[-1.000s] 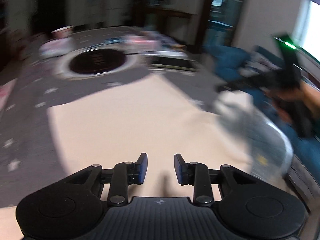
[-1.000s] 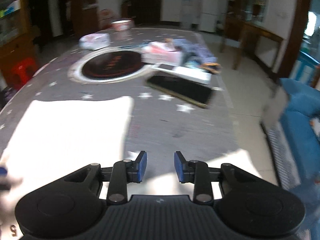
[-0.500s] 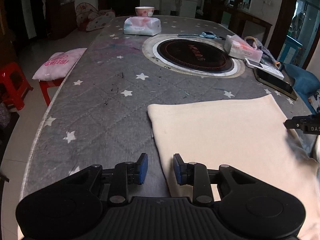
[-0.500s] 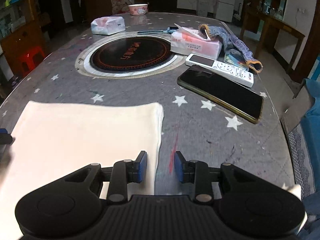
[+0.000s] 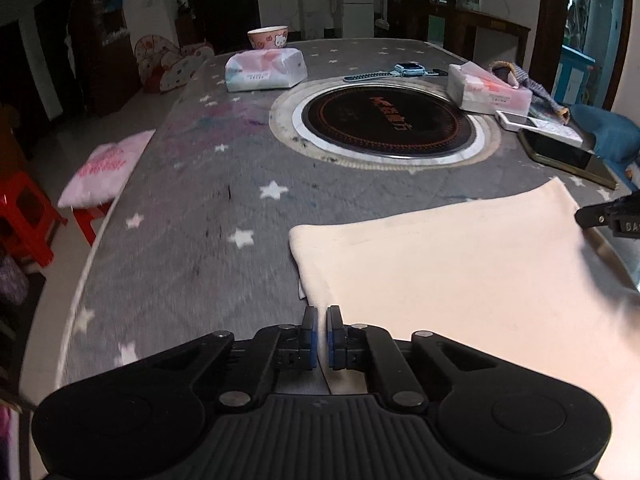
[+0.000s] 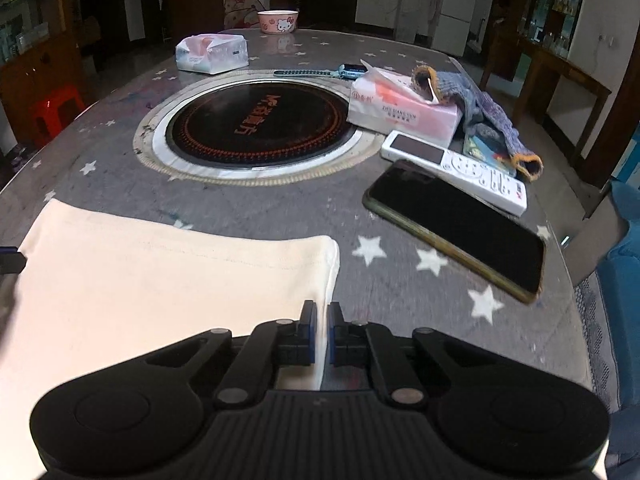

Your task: Fold clothes

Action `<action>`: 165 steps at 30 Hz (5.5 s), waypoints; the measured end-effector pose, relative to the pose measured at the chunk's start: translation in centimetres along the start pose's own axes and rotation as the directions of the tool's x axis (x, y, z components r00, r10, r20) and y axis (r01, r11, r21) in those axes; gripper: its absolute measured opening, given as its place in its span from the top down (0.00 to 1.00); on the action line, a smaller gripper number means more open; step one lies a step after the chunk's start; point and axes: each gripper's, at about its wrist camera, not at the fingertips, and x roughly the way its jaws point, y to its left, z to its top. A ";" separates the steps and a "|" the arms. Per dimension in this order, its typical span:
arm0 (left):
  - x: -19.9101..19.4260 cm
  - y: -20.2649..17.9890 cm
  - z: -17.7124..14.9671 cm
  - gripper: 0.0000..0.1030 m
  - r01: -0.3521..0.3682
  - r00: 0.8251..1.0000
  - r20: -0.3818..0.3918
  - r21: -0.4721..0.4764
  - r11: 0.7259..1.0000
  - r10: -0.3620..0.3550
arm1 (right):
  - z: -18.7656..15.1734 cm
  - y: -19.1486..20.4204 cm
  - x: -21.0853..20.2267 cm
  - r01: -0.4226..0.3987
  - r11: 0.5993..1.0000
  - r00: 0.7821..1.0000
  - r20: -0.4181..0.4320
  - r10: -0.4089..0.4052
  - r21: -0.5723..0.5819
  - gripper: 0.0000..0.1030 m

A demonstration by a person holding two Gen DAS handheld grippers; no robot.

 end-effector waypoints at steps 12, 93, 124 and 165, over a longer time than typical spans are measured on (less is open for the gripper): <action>0.4 0.9 0.8 0.90 0.010 1.000 0.009 -0.033 0.999 -0.010 | 1.5 -0.1 0.0 0.003 0.999 1.000 0.002 -0.003 -0.033 0.86; -9.8 -12.3 -8.6 0.33 0.228 0.971 0.033 0.152 0.962 -0.236 | -14.6 -10.4 -12.2 0.190 0.970 0.979 0.039 -0.198 0.153 0.42; -8.7 -15.1 -9.3 0.27 0.255 0.966 -0.011 0.196 0.947 -0.257 | -14.7 -15.7 -10.0 0.267 0.919 0.960 0.003 -0.280 0.289 0.91; -15.7 9.5 -16.1 0.23 -0.222 0.970 0.031 -0.291 0.931 0.241 | -14.6 -14.5 -12.6 0.319 0.909 0.936 0.060 -0.347 0.269 0.77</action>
